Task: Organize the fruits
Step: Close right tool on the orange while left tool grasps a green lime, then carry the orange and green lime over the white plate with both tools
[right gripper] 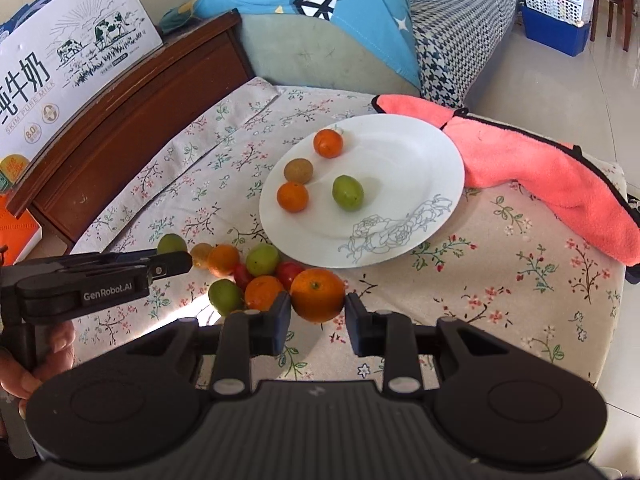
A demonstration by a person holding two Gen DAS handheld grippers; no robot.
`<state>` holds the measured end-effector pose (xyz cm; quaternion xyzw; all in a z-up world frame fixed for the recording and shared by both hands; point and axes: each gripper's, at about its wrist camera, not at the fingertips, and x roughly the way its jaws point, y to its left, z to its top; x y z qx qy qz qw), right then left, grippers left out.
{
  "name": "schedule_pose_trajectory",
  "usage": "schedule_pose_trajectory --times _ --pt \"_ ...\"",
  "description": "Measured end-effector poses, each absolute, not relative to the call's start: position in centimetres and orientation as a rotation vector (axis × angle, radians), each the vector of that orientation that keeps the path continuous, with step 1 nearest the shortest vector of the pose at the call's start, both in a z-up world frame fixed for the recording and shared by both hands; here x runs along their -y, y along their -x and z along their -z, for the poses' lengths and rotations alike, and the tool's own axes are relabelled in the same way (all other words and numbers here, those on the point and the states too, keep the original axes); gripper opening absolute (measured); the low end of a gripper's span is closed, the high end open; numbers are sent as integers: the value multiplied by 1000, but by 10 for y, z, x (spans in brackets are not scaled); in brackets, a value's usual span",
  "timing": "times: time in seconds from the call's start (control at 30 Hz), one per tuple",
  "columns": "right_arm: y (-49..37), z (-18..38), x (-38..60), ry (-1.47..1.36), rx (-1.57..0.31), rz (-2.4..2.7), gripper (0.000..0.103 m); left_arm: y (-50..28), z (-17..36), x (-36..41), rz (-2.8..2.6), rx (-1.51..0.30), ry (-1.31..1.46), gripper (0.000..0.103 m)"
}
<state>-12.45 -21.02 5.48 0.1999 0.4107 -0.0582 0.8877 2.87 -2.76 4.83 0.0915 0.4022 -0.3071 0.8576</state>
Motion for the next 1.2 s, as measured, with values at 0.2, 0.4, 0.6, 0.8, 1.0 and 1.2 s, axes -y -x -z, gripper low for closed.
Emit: schedule_pose_trajectory --times 0.2,0.4,0.6,0.8,1.0,1.2 --pt "126 -74 222 -438 -781 137 30 -25 -63 37 687 -814 -161 25" --pt "124 -86 235 -458 -745 168 30 -20 -74 51 732 -799 -124 25" --pt "117 -89 244 -457 -730 200 30 -19 -76 69 767 -807 -110 25" --pt "105 -77 252 -478 -768 232 30 -29 -68 70 770 -861 -134 25" --pt "106 -73 252 -487 -782 226 30 -34 -46 52 739 -980 -155 25" --pt "105 -72 250 -488 -785 220 30 -29 -34 48 742 -1008 -195 29"
